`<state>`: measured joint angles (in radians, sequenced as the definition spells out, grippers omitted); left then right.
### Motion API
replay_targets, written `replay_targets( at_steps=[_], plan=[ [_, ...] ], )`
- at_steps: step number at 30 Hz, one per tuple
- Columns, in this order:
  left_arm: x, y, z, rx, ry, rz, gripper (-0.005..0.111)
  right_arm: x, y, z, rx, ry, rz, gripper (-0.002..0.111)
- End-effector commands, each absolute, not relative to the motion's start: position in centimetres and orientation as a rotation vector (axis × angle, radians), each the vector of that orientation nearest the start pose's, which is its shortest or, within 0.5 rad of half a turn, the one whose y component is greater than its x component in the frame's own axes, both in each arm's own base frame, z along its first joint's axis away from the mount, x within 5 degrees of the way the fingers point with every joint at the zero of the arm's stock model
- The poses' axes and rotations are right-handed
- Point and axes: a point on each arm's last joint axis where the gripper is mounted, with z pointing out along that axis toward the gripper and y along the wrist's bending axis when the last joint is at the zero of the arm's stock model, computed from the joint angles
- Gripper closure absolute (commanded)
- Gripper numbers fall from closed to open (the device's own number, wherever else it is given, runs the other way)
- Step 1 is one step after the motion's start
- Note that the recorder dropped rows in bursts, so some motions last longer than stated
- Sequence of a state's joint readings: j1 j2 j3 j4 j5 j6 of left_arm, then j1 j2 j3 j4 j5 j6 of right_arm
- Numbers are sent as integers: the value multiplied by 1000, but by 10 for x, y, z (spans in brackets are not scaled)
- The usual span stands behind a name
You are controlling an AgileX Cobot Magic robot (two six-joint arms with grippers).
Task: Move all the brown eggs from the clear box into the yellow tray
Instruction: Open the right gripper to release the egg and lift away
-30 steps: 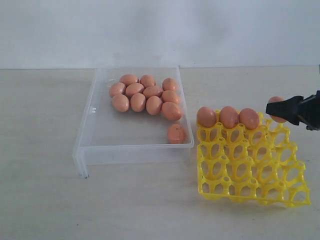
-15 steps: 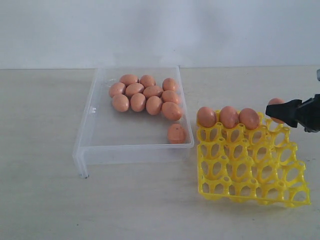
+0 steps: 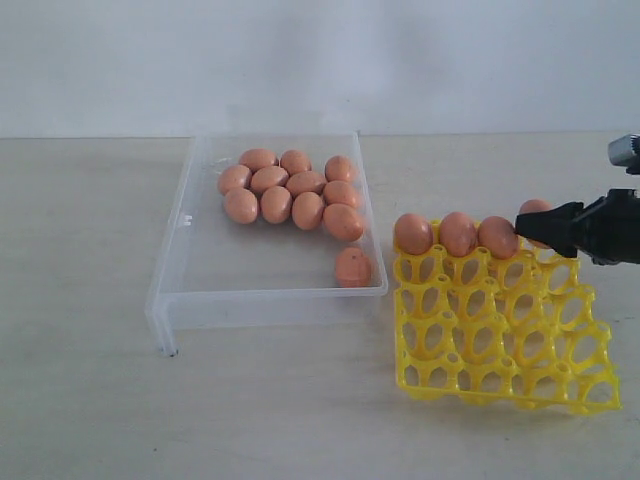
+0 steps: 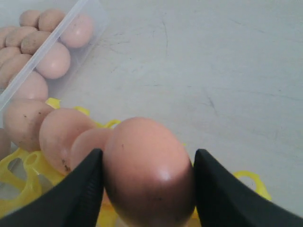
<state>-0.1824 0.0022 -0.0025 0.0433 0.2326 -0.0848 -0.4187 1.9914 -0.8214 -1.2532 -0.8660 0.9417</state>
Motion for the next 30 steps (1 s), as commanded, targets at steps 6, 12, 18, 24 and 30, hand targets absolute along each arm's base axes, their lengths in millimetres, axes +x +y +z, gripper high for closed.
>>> replay_targets(
  at_steps=[6,12,18,24,30],
  plan=[
    [55,-9,192,110,1715,-156,103,336,-80,110,-125,2131,479,108],
    [55,-9,192,110,1715,-156,103,336,-80,110,-126,2134,478,101],
    [55,-9,192,110,1715,-156,103,336,-81,110,-118,2134,480,62],
    [55,-9,192,110,1715,-156,103,336,-79,112,-119,2113,502,58],
    [55,-9,192,110,1715,-156,103,340,-79,119,-59,2038,541,58]
  ],
)
